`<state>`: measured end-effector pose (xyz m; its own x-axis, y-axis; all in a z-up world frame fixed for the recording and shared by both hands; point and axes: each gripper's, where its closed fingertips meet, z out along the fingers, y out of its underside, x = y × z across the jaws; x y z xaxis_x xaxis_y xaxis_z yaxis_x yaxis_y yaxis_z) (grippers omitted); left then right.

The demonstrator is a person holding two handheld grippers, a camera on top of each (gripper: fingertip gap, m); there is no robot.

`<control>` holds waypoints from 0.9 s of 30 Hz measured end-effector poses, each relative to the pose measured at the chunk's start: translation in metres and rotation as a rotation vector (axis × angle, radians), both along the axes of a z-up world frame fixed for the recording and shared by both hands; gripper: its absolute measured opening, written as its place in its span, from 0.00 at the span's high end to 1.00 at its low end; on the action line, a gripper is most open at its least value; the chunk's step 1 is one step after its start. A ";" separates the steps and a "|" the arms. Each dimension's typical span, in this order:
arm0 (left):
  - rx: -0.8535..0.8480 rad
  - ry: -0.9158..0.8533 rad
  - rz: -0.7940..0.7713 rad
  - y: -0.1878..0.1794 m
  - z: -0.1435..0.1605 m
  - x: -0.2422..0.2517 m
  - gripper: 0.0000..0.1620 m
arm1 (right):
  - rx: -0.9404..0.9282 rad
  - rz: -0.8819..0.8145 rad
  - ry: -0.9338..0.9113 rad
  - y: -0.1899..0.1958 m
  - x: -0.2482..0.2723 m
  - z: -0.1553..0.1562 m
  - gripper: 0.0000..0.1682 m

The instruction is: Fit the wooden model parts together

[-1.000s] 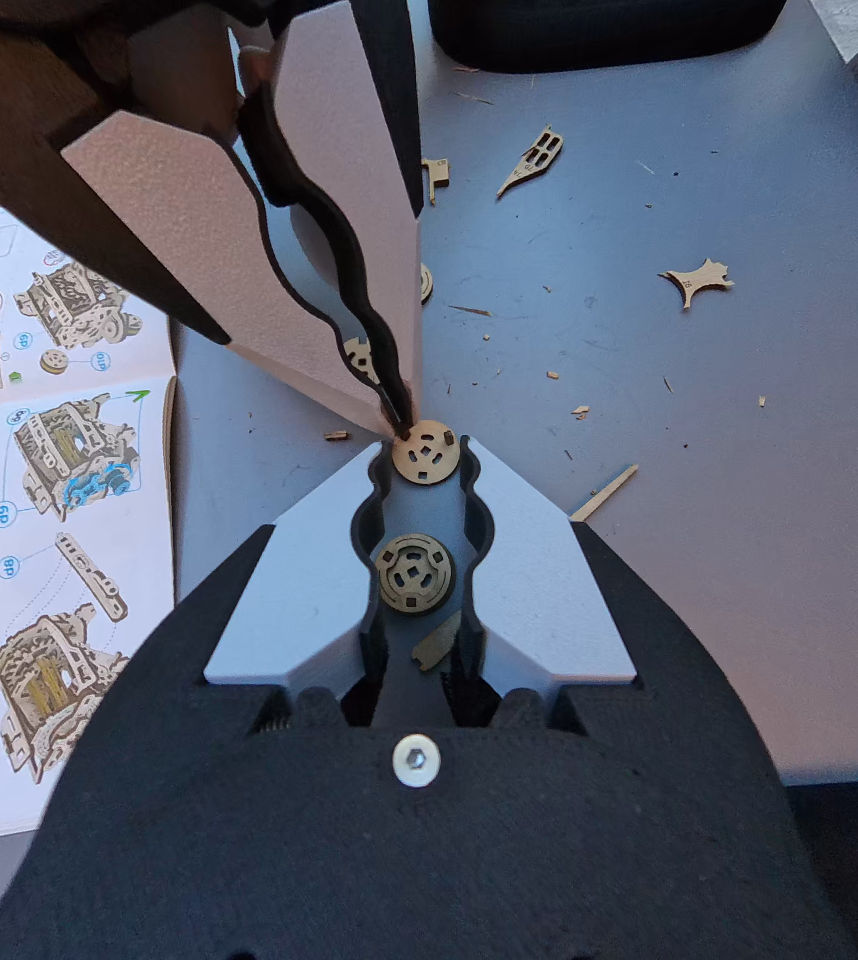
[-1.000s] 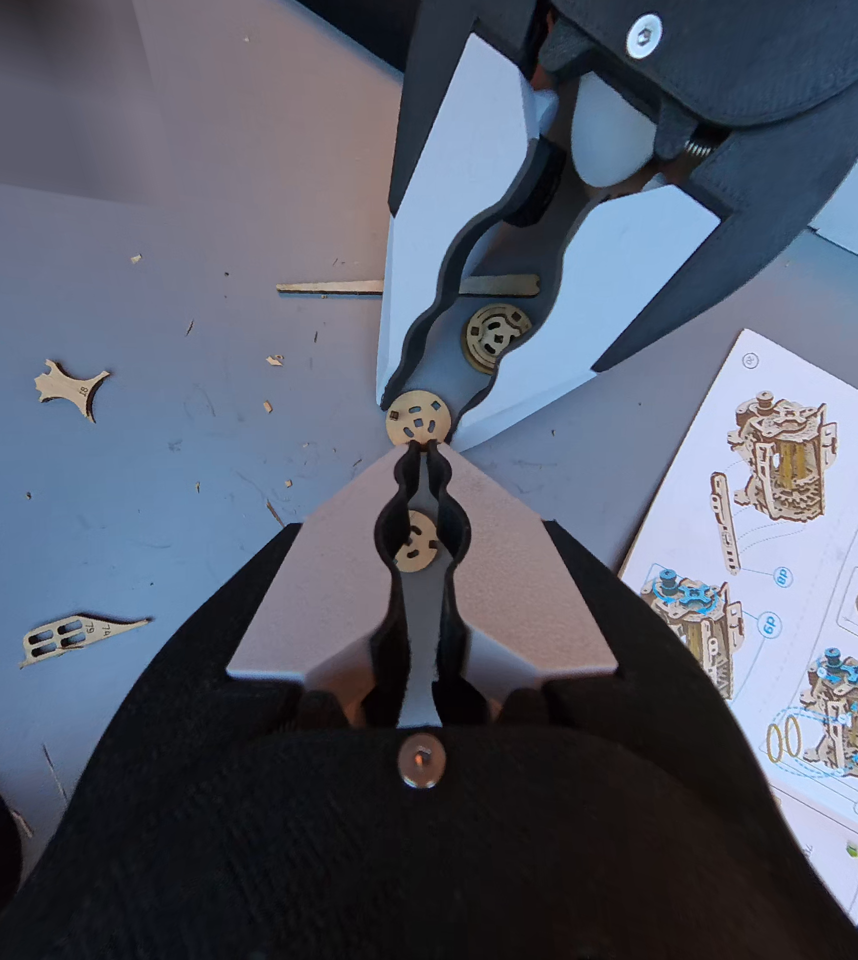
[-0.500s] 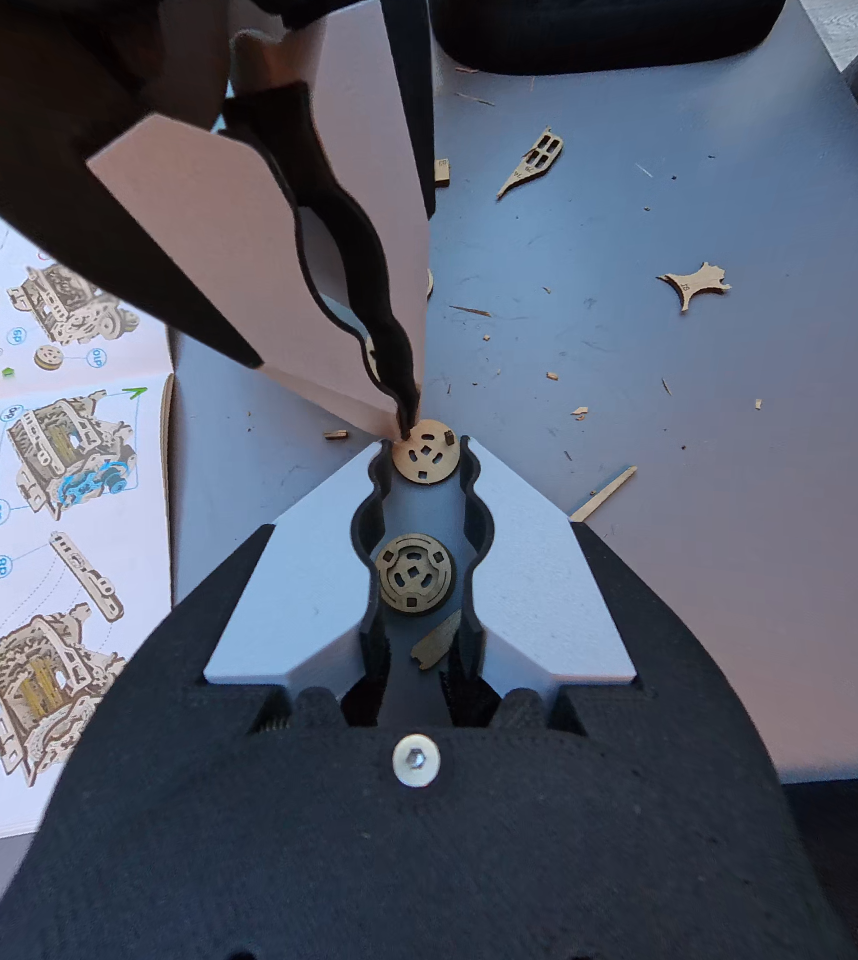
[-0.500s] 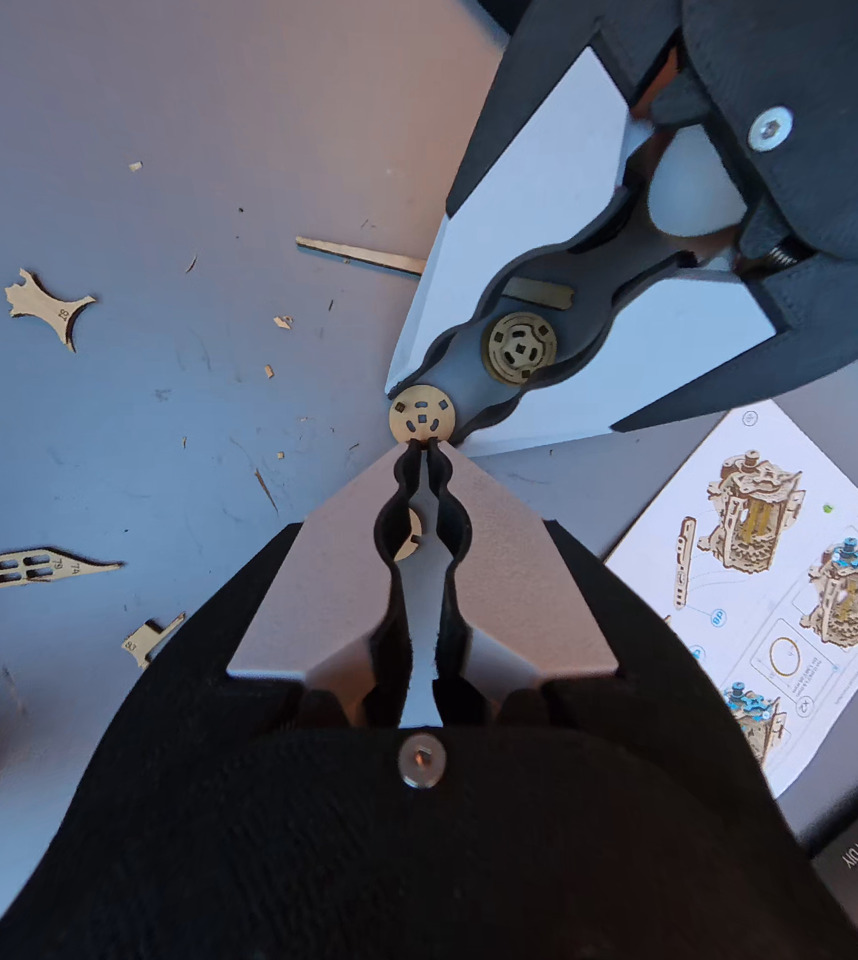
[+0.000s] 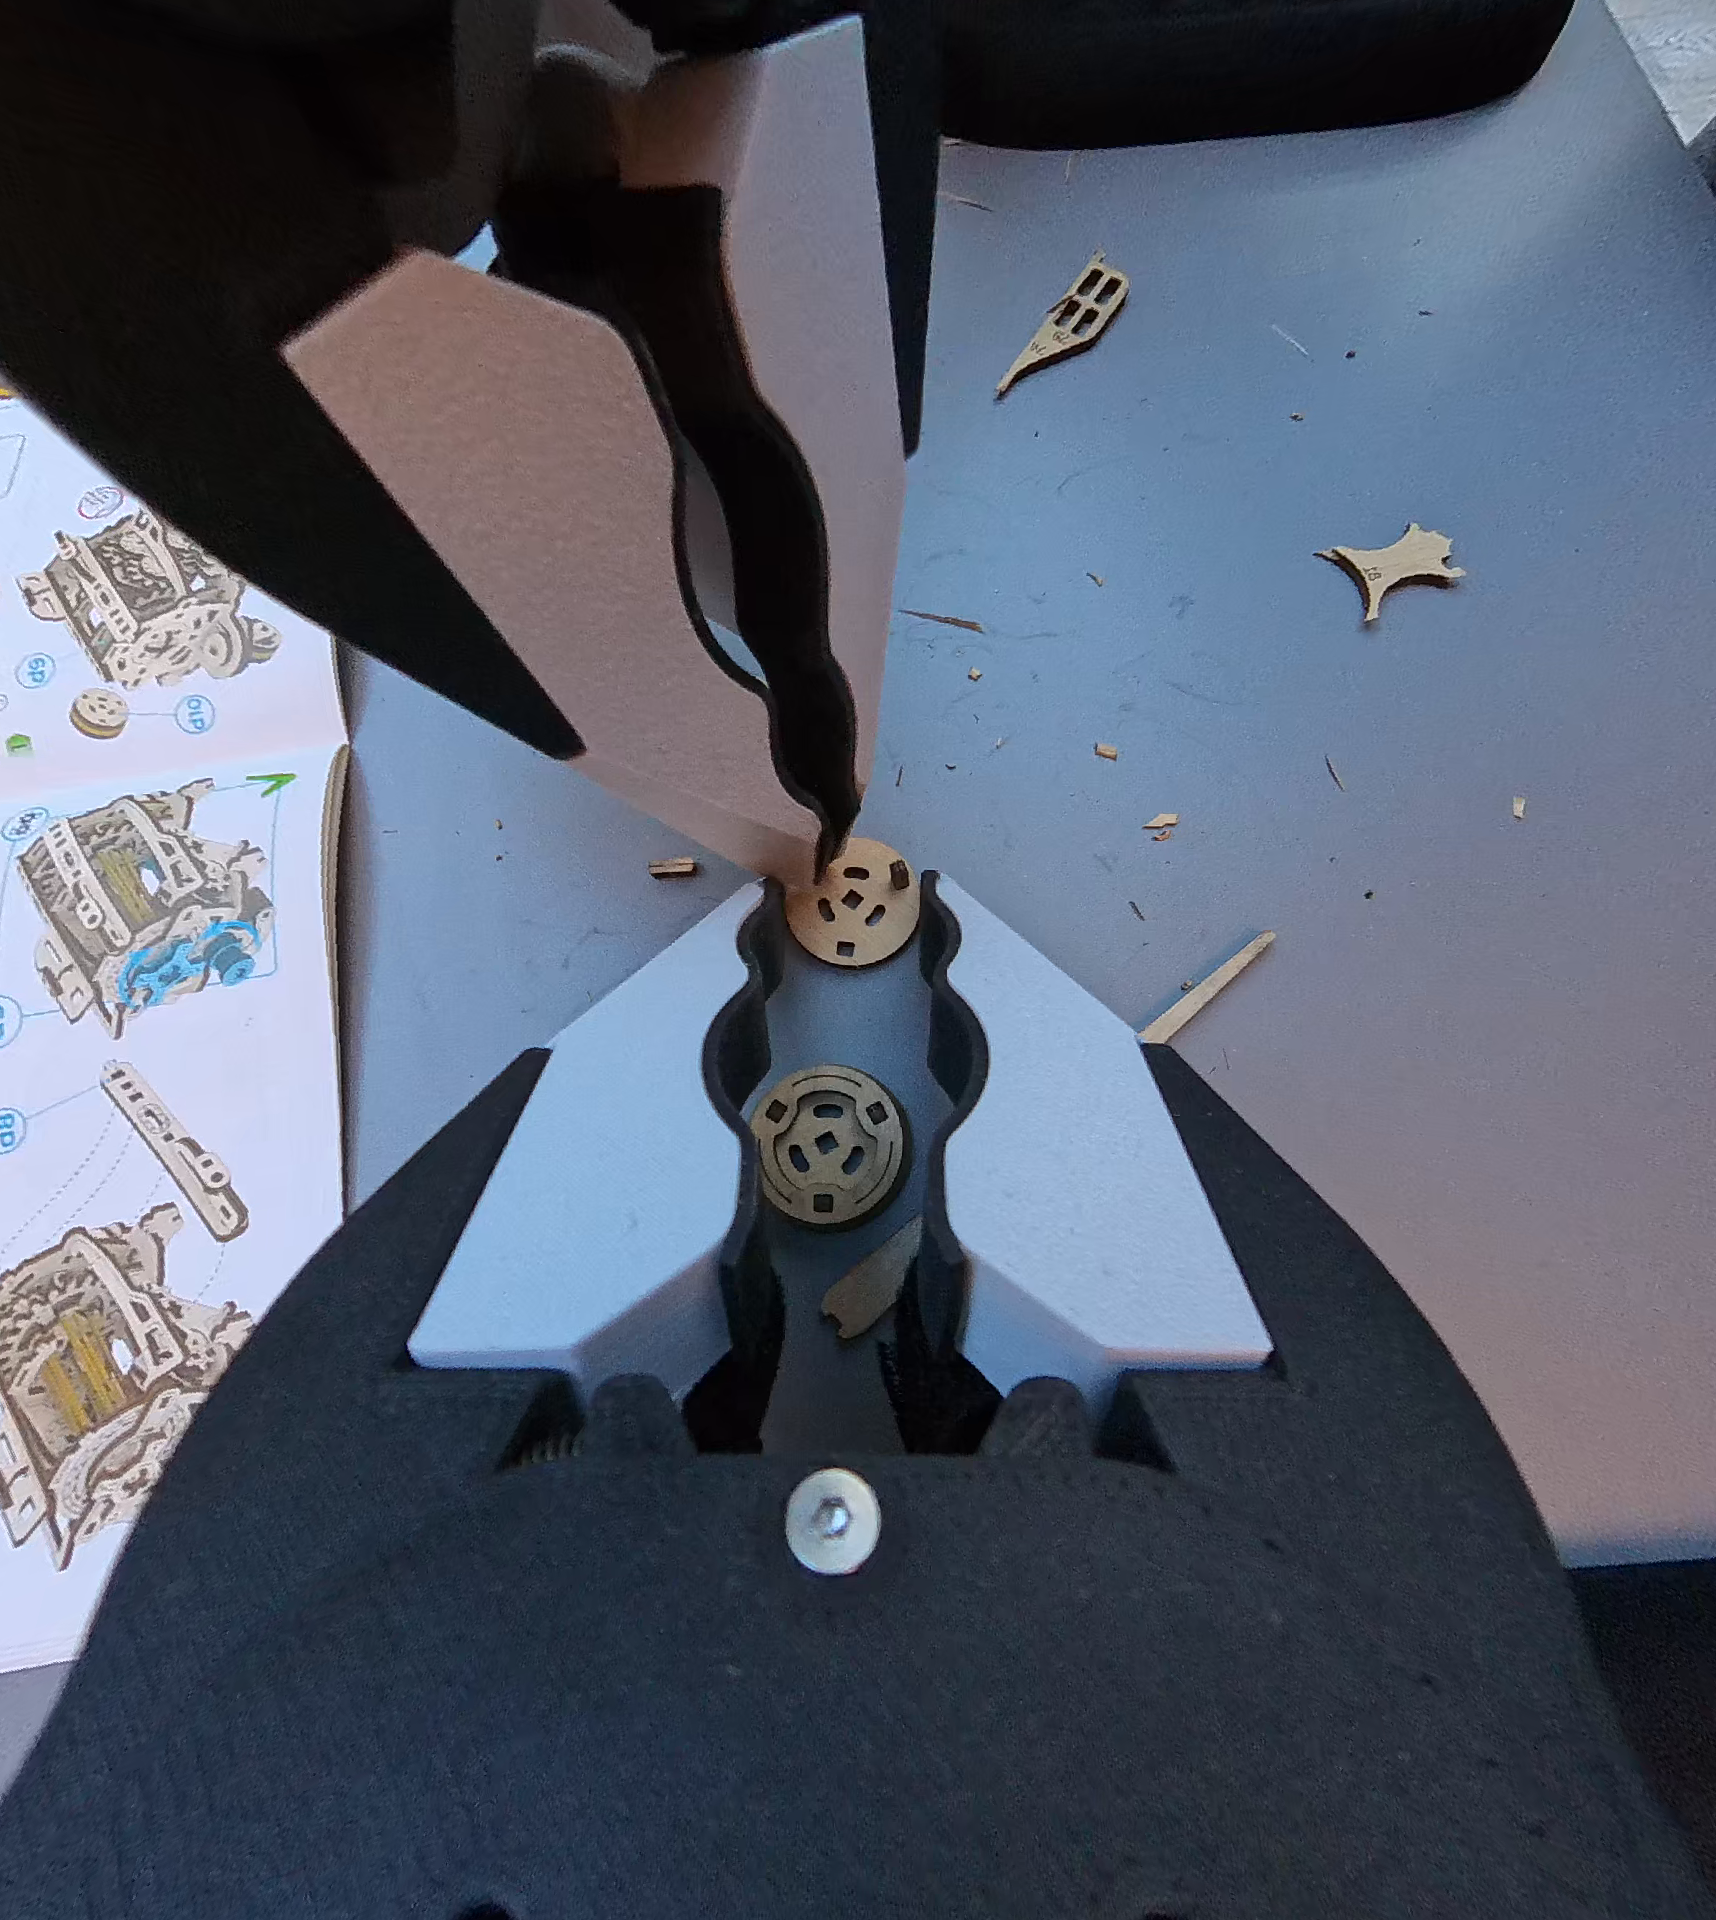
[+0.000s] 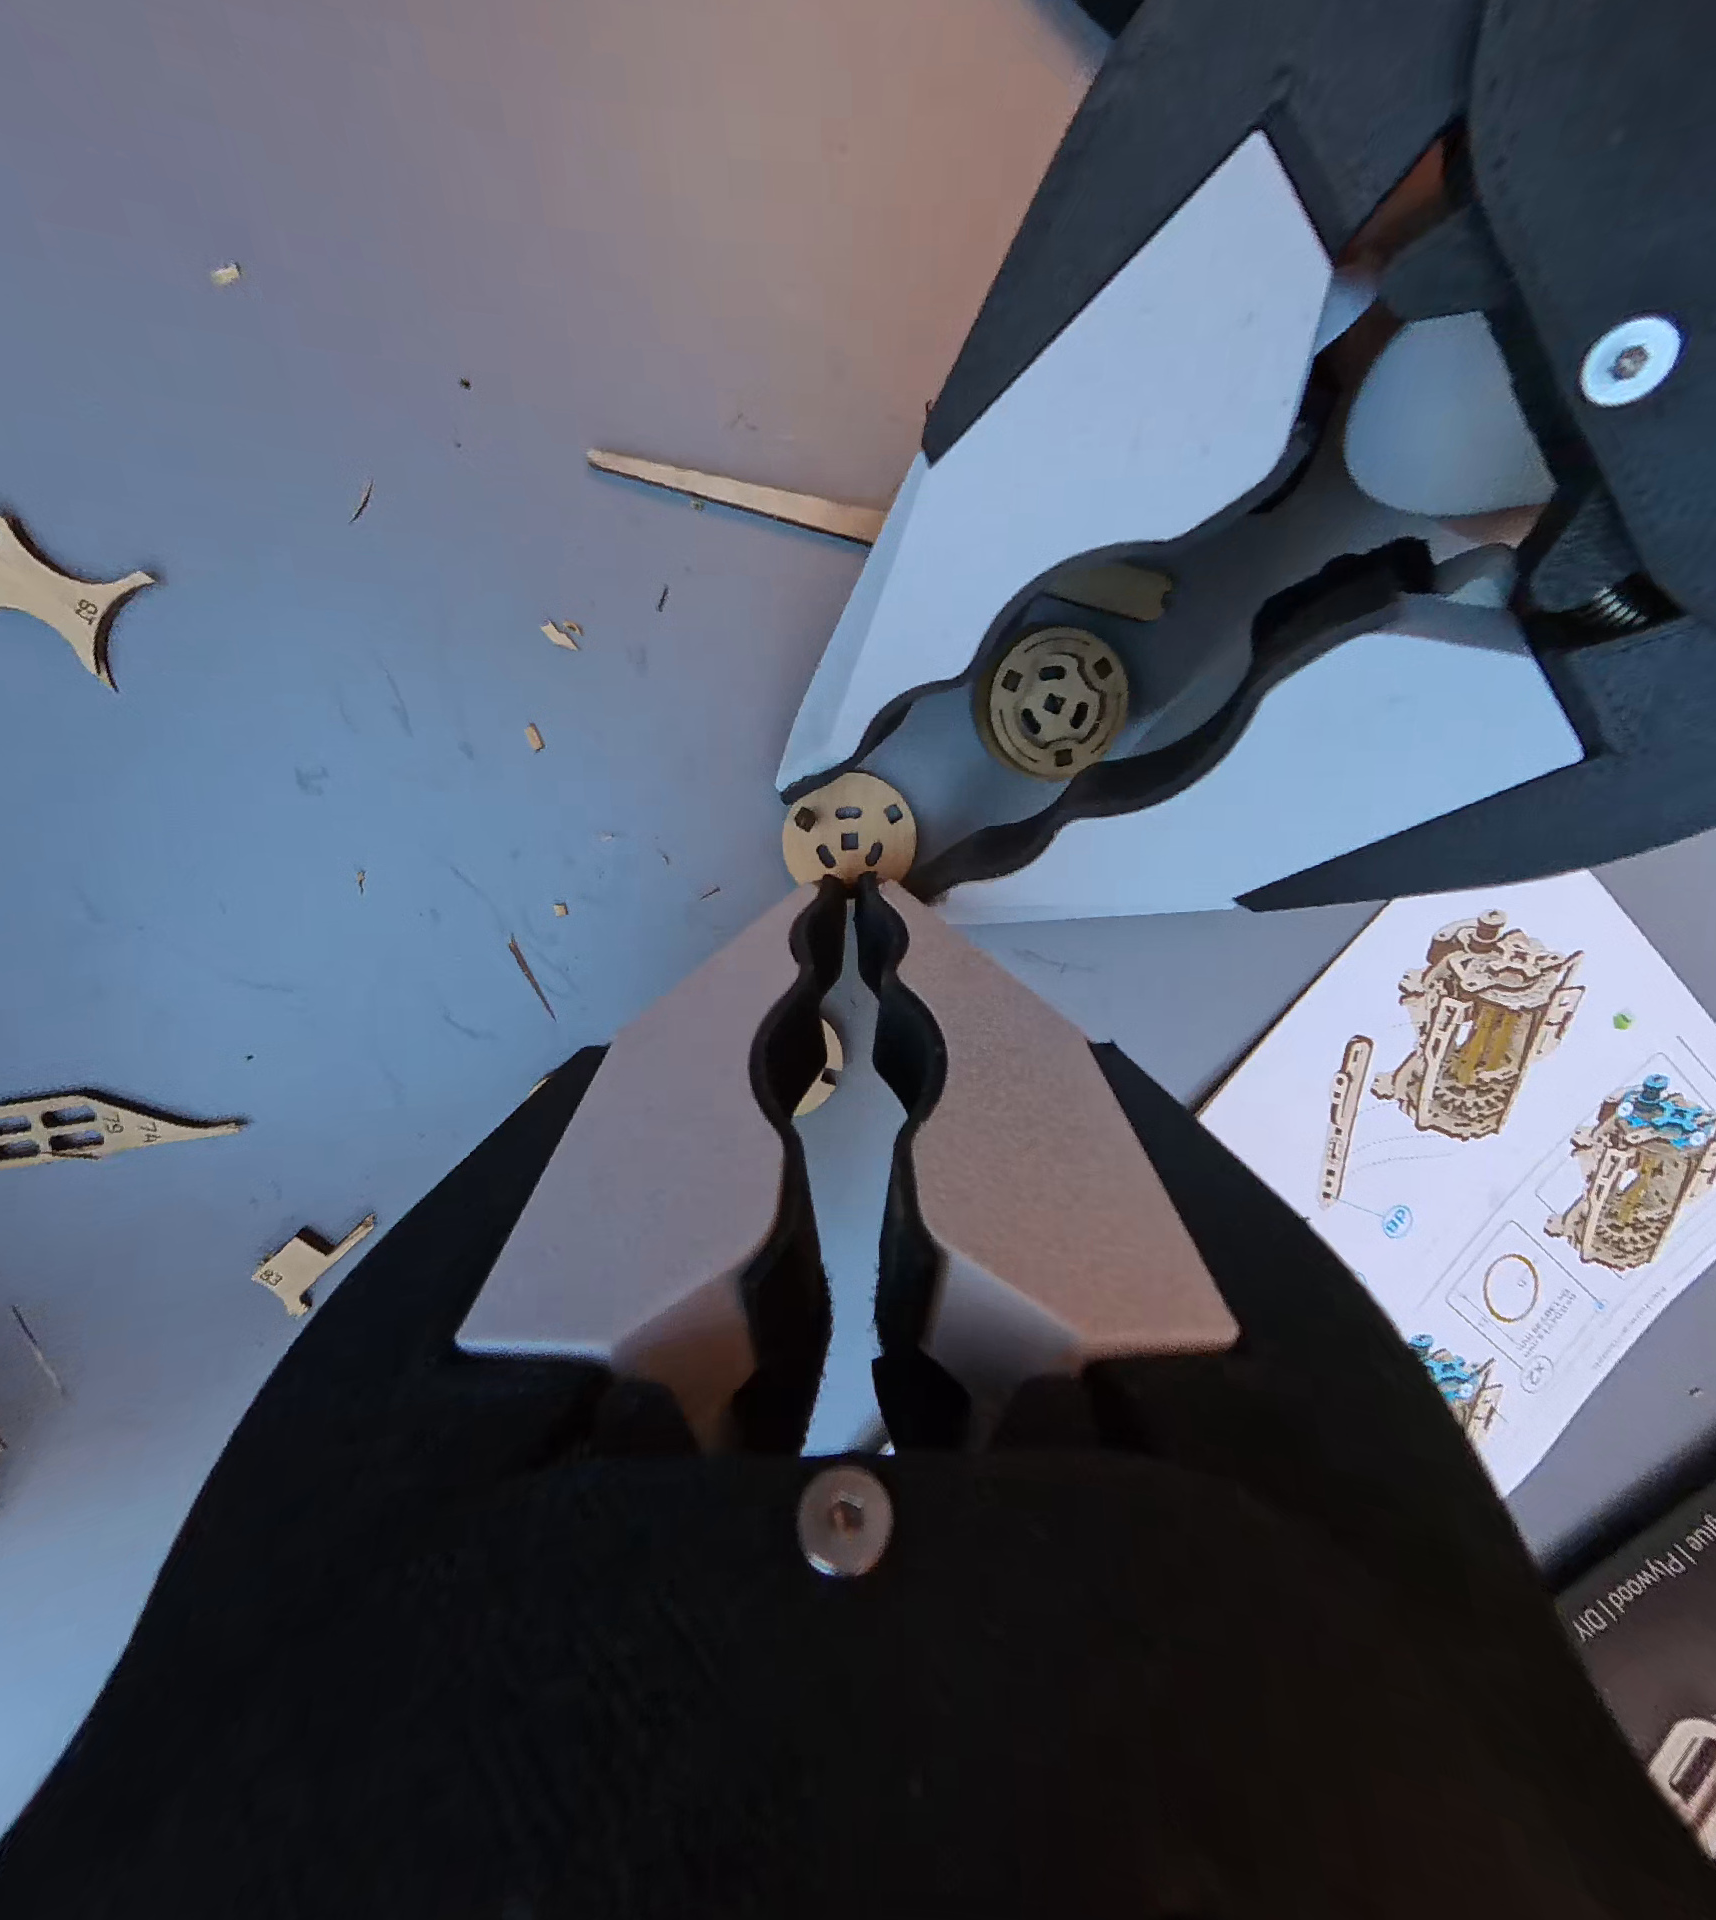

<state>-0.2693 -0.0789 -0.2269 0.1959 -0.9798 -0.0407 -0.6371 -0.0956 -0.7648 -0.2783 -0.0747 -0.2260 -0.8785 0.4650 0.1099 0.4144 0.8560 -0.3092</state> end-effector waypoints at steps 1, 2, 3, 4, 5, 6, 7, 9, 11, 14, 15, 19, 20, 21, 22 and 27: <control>-0.002 0.000 0.000 0.000 0.000 0.000 0.85 | -0.008 -0.002 -0.014 0.000 0.000 0.000 0.99; -0.004 -0.001 0.001 0.000 0.000 0.000 0.85 | -0.021 0.006 -0.031 0.000 0.000 0.000 0.99; -0.004 -0.001 0.002 0.000 0.000 0.000 0.85 | -0.033 0.014 -0.049 0.000 0.000 0.000 0.99; -0.004 -0.001 0.004 0.000 0.000 -0.001 0.85 | -0.037 0.020 -0.063 0.000 0.000 0.000 0.99; -0.003 -0.001 0.005 0.000 0.000 -0.001 0.85 | -0.039 0.026 -0.072 0.000 0.000 0.000 0.99; -0.001 0.000 0.007 0.000 0.000 -0.001 0.85 | -0.040 0.031 -0.075 0.000 0.001 0.000 0.99; 0.002 0.001 0.008 0.000 0.000 -0.001 0.85 | -0.046 0.037 -0.071 0.000 0.001 0.000 0.99; 0.002 0.000 0.009 0.000 0.000 -0.001 0.85 | -0.077 0.033 -0.063 0.000 0.000 0.000 0.99; 0.000 0.000 0.009 0.000 0.000 -0.001 0.85 | -0.112 0.025 -0.048 -0.001 0.000 0.001 0.99; 0.000 0.000 0.008 0.000 0.000 -0.001 0.85 | -0.175 0.017 0.000 -0.001 0.000 0.001 0.99; 0.000 0.000 0.008 0.000 0.000 -0.001 0.85 | -0.192 0.012 0.017 -0.002 0.000 0.001 0.99; -0.004 -0.001 0.008 0.000 0.000 -0.001 0.85 | -0.191 0.001 0.050 -0.001 -0.001 0.001 0.99; -0.003 -0.001 0.008 0.000 0.000 -0.001 0.85 | -0.177 -0.001 0.045 -0.001 -0.001 0.001 0.99; -0.003 -0.001 0.008 0.000 0.000 -0.001 0.85 | -0.152 0.003 0.044 -0.001 0.000 0.001 0.99; -0.003 -0.001 0.008 0.000 0.000 -0.001 0.85 | -0.122 0.010 0.046 -0.001 0.000 0.001 0.99; -0.004 -0.001 0.008 0.000 0.000 -0.001 0.85 | 0.019 -0.011 0.024 0.000 -0.001 0.000 0.99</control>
<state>-0.2700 -0.0785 -0.2271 0.2041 -0.9783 -0.0371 -0.6356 -0.1036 -0.7650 -0.2793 -0.0746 -0.2258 -0.8705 0.4718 0.1397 0.4160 0.8573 -0.3034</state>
